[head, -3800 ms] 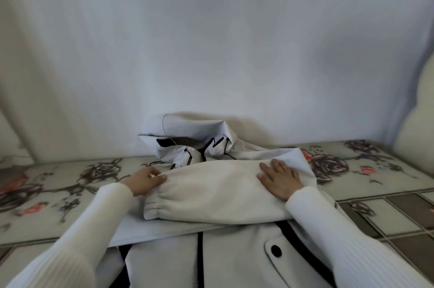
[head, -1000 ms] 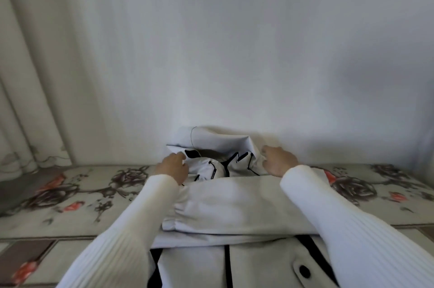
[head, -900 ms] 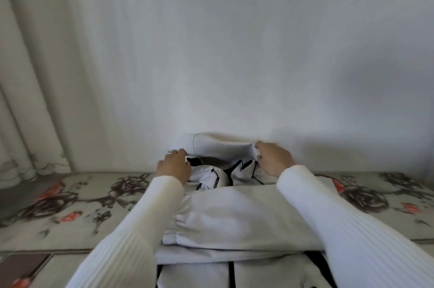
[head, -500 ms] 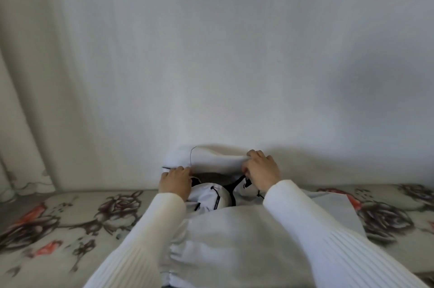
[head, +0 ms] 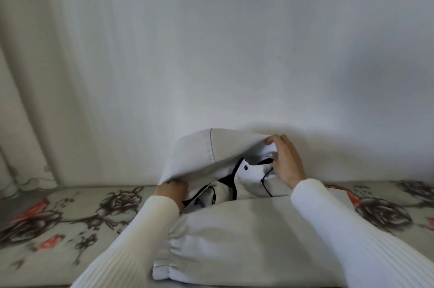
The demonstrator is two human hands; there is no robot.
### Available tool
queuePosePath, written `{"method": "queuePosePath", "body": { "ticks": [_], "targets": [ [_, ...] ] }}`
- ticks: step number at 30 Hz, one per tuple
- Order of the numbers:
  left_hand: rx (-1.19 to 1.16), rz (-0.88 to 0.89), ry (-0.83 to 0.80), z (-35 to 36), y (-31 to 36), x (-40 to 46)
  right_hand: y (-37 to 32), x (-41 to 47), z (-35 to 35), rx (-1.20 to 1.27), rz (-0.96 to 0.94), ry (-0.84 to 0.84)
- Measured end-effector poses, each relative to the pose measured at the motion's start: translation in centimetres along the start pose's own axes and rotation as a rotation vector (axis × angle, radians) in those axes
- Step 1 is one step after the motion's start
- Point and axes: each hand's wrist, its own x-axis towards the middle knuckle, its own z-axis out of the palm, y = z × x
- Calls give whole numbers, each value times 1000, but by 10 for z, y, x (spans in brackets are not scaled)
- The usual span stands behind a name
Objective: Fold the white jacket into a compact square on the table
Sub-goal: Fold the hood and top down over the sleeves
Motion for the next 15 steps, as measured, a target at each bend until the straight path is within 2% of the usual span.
{"method": "queuePosePath", "body": {
  "ticks": [4, 8, 9, 11, 13, 15],
  "targets": [
    [-35, -2, 27, -9, 5, -11, 0, 4, -19, 204, 28, 50],
    [-194, -219, 534, -21, -9, -20, 4, 9, -33, 289, 130, 40],
    [-236, -293, 582, -19, -17, -19, 4, 10, -35, 290, 140, 29],
    [-365, -367, 485, -14, -30, -16, 3, 10, -38, 290, 151, 2],
    [-515, -312, 326, -12, -32, -13, 1, 8, -41, 286, 135, -28],
    [-529, -239, 267, -10, -27, -8, 0, 6, -43, 304, 128, -39]
  ]
}}
